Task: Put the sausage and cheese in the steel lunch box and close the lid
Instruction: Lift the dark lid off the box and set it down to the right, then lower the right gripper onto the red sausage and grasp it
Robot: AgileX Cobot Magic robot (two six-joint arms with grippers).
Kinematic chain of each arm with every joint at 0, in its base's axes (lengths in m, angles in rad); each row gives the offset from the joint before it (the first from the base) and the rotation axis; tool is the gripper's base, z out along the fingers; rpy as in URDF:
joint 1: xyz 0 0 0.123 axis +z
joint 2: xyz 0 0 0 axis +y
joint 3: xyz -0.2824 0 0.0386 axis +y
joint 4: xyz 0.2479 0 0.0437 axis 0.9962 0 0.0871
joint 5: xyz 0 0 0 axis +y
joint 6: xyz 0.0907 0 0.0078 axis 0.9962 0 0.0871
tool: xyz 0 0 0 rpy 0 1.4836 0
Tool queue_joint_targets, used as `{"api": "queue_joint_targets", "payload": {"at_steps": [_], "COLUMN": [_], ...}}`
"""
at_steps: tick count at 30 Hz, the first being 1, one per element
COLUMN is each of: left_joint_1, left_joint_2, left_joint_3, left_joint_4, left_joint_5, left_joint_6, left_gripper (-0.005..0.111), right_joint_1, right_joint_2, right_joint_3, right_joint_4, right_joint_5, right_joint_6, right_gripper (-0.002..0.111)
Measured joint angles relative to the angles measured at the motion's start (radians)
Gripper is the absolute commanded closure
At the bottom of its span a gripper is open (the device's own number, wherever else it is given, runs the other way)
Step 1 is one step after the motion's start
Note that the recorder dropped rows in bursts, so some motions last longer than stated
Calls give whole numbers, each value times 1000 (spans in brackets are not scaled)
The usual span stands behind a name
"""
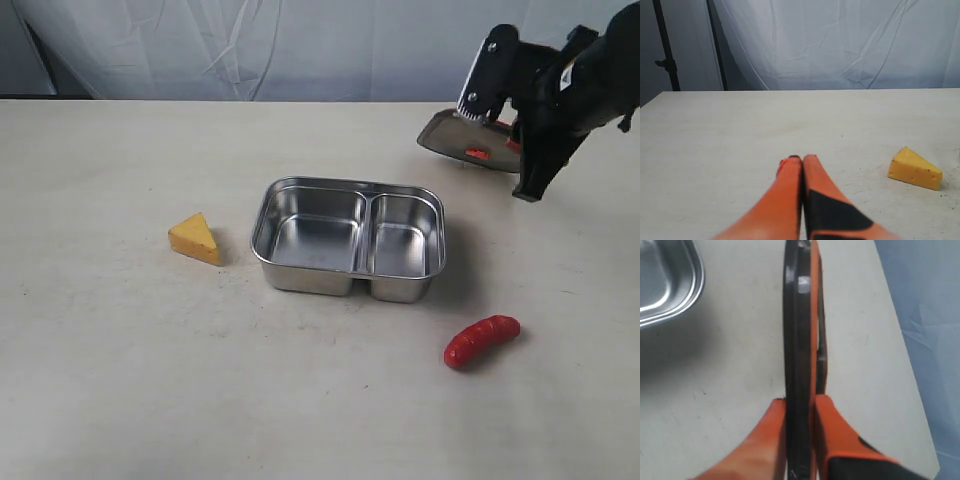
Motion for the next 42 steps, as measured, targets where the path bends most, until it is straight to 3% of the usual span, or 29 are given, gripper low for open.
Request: {"api": "queue_joint_targets", "payload": {"at_steps": [13,19,22,30,36,42], "left_joint_1": [0,0,0,0,0,0], "left_joint_2": [0,0,0,0,0,0], "left_joint_3": [0,0,0,0,0,0], "left_joint_4": [0,0,0,0,0,0], "left_joint_5": [0,0,0,0,0,0], "left_joint_6": [0,0,0,0,0,0], "left_gripper": [107,107,107,107,107,107], "right_joint_1": [6,6,6,6,6,6], "right_joint_2": [84,84,91,64,-42,-85], "right_joint_3": [0,-2,-2,-2,-2,-2], "right_joint_4": [-80,-74,-57,-34,-20,183], "right_joint_5": [58,106,160,217,252,511], "right_joint_6": [117,140,151,177,498,707], "right_gripper": [108,71,58,57,57,57]}}
